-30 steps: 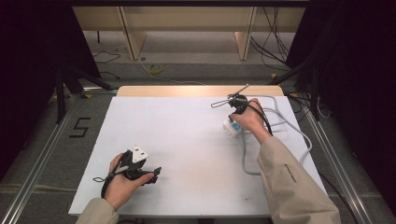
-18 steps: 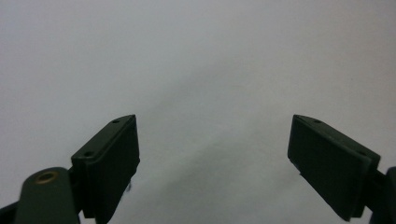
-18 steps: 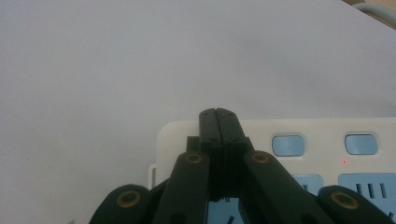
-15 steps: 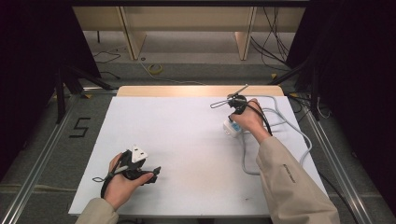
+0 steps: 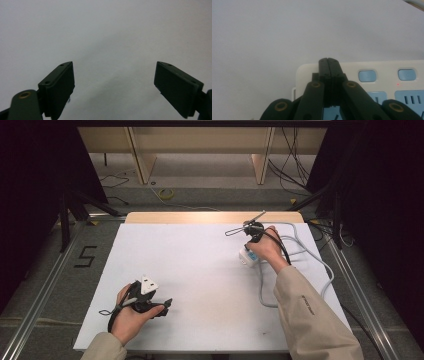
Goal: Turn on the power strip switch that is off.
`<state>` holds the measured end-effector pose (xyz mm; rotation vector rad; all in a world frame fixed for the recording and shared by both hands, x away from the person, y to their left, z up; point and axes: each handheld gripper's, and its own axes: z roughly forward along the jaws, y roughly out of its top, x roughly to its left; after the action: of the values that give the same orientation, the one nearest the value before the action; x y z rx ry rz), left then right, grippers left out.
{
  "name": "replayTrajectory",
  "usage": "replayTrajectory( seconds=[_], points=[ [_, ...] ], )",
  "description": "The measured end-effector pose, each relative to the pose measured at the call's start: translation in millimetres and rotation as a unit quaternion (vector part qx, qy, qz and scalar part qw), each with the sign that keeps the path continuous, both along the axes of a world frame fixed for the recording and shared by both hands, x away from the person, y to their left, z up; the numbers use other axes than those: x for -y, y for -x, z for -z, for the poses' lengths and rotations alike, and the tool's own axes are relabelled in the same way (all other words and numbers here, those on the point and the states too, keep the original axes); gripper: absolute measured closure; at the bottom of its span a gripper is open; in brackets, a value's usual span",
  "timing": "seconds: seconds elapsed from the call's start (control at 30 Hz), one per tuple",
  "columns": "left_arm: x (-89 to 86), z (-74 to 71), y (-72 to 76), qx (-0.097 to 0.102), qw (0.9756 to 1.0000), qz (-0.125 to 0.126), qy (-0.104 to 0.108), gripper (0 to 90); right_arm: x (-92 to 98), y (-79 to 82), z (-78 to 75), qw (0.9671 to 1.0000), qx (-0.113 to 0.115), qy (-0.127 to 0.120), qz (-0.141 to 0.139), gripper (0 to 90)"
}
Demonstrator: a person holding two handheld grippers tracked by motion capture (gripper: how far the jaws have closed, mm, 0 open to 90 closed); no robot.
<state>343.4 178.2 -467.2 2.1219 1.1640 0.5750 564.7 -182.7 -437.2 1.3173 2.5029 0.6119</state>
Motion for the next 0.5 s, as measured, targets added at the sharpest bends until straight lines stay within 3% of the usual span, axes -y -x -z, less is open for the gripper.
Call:
replayTrajectory(
  seconds=[0.5],
  points=[
    [0.6, 0.4, 0.6, -0.001, 1.0000, 0.002, 0.000, 16.5, 0.0, -1.0, 0.3, 1.0000, -0.005, -0.002, 0.003, 90.0]
  ],
)
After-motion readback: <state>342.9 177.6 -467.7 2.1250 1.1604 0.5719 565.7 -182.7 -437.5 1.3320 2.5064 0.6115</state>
